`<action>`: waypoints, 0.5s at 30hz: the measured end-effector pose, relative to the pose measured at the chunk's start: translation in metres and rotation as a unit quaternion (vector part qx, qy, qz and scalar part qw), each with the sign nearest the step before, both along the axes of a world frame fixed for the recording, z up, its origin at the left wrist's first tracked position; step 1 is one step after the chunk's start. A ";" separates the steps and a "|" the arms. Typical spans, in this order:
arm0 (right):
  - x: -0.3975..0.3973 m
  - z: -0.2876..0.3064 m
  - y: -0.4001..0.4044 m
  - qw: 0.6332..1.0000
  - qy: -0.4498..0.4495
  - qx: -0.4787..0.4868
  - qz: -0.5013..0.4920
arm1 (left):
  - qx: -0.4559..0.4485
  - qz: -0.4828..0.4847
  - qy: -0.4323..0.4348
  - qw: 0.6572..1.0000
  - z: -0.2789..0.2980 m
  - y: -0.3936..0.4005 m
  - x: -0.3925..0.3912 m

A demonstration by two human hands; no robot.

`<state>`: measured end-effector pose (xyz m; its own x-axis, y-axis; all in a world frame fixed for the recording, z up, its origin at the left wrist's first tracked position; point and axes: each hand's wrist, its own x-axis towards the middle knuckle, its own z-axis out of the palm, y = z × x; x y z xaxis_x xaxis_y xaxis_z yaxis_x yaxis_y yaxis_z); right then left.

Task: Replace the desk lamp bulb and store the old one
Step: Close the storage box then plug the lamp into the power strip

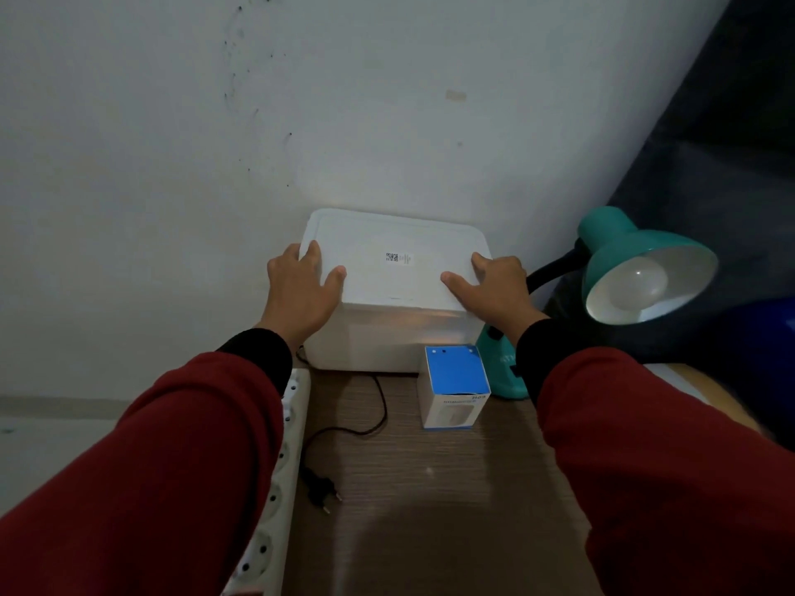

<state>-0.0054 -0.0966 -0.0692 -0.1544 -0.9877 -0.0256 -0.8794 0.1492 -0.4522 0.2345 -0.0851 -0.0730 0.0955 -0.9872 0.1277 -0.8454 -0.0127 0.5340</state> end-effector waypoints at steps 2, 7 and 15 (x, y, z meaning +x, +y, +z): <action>-0.001 0.000 -0.001 1.000 0.013 -0.001 0.004 | -0.013 0.002 -0.019 1.000 0.000 0.001 -0.002; -0.001 0.000 -0.003 0.999 0.038 -0.008 0.013 | 0.000 -0.002 -0.004 1.000 0.005 -0.001 -0.003; -0.001 -0.002 -0.002 0.998 0.058 -0.033 0.014 | -0.031 -0.004 0.004 0.999 0.006 0.001 0.000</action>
<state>-0.0062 -0.0989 -0.0707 -0.1256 -0.9905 0.0567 -0.9299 0.0976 -0.3545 0.2343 -0.0846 -0.0669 0.0899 -0.9780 0.1884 -0.8408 0.0268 0.5407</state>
